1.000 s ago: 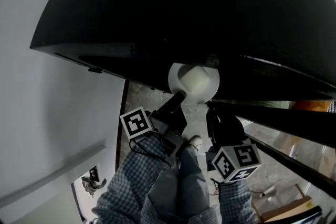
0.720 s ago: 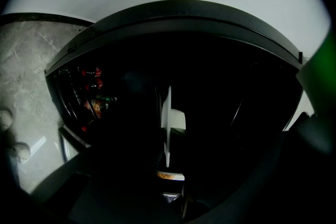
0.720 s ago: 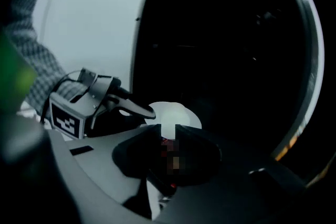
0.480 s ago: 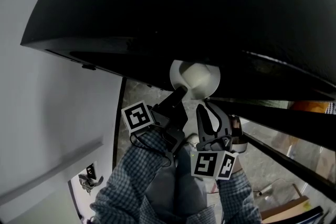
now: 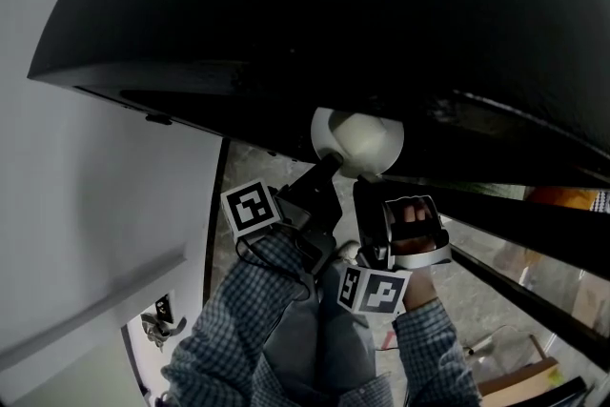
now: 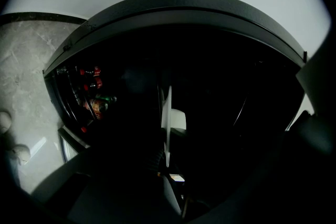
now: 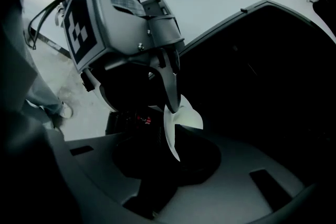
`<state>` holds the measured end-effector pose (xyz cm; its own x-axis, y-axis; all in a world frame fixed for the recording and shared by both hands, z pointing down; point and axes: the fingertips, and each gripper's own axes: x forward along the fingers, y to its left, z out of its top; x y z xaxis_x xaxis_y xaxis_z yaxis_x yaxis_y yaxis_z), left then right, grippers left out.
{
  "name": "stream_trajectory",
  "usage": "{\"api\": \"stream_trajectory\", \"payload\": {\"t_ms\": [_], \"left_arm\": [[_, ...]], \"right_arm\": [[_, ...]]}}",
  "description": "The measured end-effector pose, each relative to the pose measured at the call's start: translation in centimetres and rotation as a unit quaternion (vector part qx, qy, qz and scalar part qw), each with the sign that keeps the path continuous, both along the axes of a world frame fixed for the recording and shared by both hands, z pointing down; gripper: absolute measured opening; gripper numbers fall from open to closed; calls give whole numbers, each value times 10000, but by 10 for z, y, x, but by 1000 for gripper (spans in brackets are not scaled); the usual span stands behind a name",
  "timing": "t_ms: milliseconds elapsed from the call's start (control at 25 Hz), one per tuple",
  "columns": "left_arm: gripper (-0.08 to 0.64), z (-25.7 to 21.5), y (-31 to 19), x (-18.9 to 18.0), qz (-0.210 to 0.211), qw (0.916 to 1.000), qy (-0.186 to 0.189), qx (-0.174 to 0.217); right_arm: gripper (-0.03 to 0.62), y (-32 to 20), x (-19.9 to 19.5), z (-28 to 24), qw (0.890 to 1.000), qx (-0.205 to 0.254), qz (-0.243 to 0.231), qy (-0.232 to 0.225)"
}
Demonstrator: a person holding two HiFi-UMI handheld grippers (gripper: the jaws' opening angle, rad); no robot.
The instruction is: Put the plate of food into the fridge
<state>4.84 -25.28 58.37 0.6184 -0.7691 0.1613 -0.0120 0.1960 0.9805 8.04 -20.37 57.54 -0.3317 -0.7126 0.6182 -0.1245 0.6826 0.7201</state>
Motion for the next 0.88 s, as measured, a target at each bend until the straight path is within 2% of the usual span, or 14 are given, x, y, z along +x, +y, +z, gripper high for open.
{"api": "stream_trajectory", "payload": {"t_ms": [120, 160, 240, 680, 880], "left_arm": [[25, 0, -1, 0, -7, 10000, 35, 6], [25, 0, -1, 0, -7, 10000, 33, 10], [23, -1, -2, 1, 17, 10000, 14, 9], [25, -11, -12, 6, 179, 9997, 93, 162], [87, -19, -14, 4, 59, 9993, 328, 193]], "right_arm": [[75, -4, 0, 6, 9994, 103, -105, 304], [44, -5, 0, 7, 9991, 127, -121, 379], [33, -6, 1, 8, 9988, 141, -113, 453], [29, -14, 4, 1, 9990, 161, 221, 350], [29, -17, 3, 2, 9990, 113, 273, 329]]}}
